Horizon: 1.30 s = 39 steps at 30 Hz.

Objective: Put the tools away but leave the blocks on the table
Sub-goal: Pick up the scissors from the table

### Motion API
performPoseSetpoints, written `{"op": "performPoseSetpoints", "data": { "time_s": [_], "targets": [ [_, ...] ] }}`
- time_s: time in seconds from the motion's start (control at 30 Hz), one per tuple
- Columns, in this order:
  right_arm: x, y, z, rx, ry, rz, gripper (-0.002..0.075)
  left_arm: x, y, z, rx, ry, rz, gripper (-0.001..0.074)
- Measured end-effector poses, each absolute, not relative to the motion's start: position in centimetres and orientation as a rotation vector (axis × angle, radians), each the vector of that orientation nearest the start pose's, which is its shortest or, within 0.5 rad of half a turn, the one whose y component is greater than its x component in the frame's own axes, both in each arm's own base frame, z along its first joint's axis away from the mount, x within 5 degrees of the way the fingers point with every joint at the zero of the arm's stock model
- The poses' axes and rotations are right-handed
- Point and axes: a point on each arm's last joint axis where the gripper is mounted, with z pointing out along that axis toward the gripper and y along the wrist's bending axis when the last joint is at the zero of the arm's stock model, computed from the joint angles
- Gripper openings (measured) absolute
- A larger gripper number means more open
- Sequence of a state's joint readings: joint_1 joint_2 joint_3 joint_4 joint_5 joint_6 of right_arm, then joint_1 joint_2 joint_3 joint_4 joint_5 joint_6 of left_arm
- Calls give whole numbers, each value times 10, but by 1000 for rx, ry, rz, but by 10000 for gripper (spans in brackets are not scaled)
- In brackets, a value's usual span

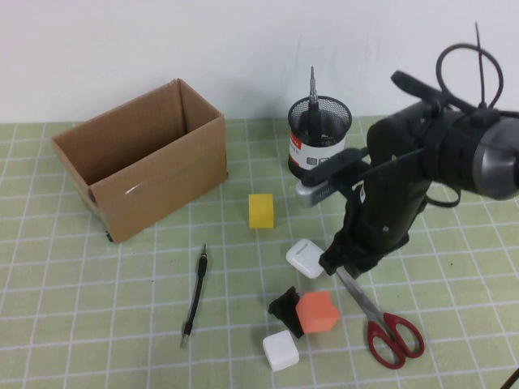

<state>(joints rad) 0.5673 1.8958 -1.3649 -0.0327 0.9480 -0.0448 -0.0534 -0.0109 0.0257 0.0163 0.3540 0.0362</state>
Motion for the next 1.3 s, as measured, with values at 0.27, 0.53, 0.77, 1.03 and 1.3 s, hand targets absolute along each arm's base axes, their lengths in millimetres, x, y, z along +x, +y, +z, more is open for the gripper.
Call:
{"op": "performPoseSetpoints", "data": {
  "time_s": [0.27,0.53,0.77,1.03,1.3],
  "targets": [
    [312,199,176,-970,2824,56,207,53,-2,173,93,1850,4,-4],
    [314,202,153,-991,2855,67,207,53,-2,173,93,1850,4,-4],
    [316,203,146,-1011,2888,50,200,53,-2,173,93,1850,4,-4],
    [316,202,146,-1034,2881,28,62,53,-2,173,93,1850,4,-4],
    [315,198,159,-1060,2807,-23,58,53,-2,173,93,1850,4,-4]
  ]
}}
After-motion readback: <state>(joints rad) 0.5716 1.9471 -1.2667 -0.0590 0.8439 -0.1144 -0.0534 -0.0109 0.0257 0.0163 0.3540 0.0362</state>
